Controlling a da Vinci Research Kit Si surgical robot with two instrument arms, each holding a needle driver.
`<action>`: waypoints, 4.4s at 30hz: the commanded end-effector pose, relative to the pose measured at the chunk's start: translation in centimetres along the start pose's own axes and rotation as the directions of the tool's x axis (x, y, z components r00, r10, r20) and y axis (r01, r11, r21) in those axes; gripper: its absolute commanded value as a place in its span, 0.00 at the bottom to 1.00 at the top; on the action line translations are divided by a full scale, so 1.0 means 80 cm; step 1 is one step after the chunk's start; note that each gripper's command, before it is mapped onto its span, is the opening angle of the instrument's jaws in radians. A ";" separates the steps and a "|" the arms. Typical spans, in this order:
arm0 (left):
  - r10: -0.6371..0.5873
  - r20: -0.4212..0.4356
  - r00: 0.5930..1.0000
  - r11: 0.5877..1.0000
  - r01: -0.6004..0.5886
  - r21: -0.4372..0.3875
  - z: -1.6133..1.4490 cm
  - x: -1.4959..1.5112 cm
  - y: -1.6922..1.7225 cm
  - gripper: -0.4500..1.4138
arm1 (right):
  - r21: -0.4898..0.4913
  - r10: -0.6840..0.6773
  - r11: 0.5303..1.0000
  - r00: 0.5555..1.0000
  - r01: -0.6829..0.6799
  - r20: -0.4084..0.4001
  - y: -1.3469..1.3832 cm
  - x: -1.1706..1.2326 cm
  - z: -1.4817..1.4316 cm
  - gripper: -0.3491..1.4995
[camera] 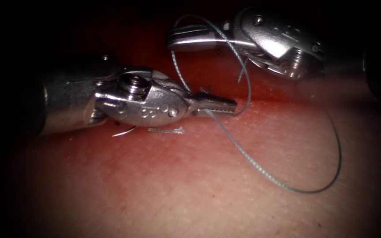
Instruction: Wound Closure
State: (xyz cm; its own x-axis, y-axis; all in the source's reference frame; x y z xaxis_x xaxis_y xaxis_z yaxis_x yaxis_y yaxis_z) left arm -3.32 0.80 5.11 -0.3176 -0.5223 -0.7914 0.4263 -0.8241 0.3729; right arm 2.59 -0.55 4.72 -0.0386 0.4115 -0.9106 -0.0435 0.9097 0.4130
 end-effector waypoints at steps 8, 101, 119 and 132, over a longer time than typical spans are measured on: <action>0.015 -0.002 1.000 1.000 -0.015 -0.014 0.0018 0.0015 -0.0008 0.00 | -0.050 0.000 0.999 1.000 0.001 0.009 0.0007 -0.0015 0.0040 0.53; 0.109 0.244 0.964 0.910 -0.196 0.365 -0.0076 -0.0032 -0.0021 0.00 | 0.320 0.331 0.894 0.944 -0.313 -0.002 -0.0003 -0.0088 -0.0059 0.61; 0.034 0.280 0.959 0.900 -0.151 0.409 -0.0038 -0.0104 -0.0019 0.00 | 0.322 0.382 0.882 0.922 -0.345 -0.060 -0.0014 -0.0059 -0.0056 0.57; -0.021 0.348 0.937 0.872 -0.153 0.465 -0.0030 -0.0079 -0.0020 0.00 | 0.228 0.414 0.899 0.896 -0.375 -0.159 0.0003 -0.0063 -0.0054 0.56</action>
State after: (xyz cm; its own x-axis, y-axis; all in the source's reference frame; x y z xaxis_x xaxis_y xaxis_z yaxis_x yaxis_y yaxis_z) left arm -2.94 1.24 5.39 -0.6289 -0.5233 -0.5751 0.0068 -0.7433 0.6689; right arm 2.08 -0.80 5.15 -0.2155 0.7380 -0.6394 0.1943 0.6741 0.7126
